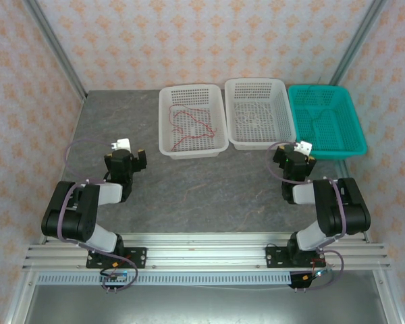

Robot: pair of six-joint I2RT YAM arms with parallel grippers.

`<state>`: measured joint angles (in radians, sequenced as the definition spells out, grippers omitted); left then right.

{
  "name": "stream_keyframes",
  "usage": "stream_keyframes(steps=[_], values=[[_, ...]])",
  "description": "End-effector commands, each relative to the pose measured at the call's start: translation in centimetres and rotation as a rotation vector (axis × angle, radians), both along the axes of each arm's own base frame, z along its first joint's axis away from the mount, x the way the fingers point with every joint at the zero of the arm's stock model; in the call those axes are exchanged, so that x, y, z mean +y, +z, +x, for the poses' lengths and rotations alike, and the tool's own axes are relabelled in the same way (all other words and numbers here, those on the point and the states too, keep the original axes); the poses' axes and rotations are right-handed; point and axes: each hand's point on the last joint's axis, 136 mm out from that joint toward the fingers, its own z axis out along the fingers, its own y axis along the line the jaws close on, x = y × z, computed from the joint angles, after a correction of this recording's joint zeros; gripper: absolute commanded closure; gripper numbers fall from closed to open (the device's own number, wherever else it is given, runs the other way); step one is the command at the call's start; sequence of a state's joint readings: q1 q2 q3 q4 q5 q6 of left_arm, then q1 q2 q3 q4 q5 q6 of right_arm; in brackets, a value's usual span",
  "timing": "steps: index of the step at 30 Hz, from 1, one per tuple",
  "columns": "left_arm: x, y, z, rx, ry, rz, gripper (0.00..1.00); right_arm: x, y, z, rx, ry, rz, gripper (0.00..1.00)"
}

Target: Untangle the cables

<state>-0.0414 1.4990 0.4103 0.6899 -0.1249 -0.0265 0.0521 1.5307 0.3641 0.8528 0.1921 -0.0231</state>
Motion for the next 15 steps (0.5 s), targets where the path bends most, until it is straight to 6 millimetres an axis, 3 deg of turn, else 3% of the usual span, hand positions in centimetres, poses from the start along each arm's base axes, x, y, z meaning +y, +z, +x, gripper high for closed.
stream_keyframes(steps=[1,15], values=[[-0.4,1.79,1.06,-0.064,-0.032,0.014,0.0,-0.16,0.91,0.5,-0.026,-0.018,0.003,0.01],[-0.51,1.78,1.08,-0.063,-0.036,0.017,0.0,-0.24,1.02,0.36,-0.036,-0.023,0.004,0.01]])
